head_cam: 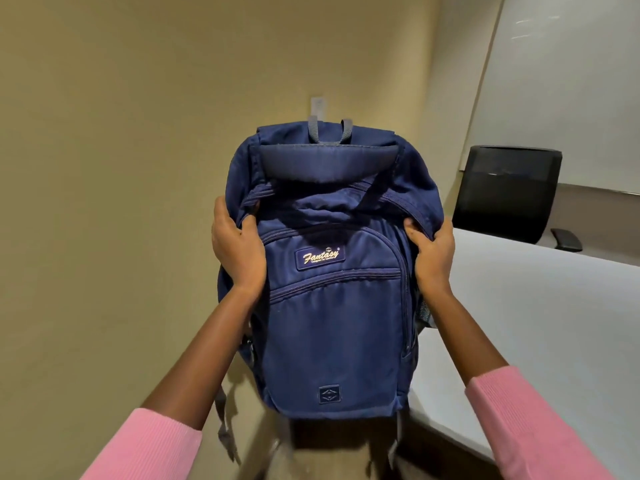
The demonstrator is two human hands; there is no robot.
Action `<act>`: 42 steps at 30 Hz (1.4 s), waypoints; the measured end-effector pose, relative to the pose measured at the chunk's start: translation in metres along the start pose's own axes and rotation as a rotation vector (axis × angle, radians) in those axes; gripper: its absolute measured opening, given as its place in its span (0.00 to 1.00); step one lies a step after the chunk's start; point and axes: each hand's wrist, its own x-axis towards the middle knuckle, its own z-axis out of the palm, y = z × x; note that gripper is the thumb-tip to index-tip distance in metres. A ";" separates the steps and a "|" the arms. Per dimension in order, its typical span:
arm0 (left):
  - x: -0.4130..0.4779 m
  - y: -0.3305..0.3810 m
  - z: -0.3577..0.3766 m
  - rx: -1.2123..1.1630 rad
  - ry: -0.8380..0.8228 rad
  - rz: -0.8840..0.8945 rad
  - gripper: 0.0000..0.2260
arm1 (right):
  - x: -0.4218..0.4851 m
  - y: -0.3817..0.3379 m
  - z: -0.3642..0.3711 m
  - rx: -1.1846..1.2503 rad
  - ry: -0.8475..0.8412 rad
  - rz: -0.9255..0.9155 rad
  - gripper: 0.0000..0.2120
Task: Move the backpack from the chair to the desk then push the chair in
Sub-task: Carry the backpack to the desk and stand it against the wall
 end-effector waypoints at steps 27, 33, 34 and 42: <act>0.070 -0.129 0.168 0.242 0.293 -0.045 0.04 | 0.257 0.162 0.152 0.154 -0.527 0.166 0.14; 0.067 -0.145 0.163 0.243 0.280 -0.128 0.05 | 0.254 0.184 0.173 0.089 -0.575 0.181 0.19; 0.067 -0.147 0.162 0.240 0.271 -0.132 0.05 | 0.253 0.187 0.175 0.073 -0.574 0.179 0.20; 0.064 -0.151 0.165 0.316 0.219 -0.100 0.12 | 0.237 0.200 0.165 -0.072 -0.498 0.147 0.23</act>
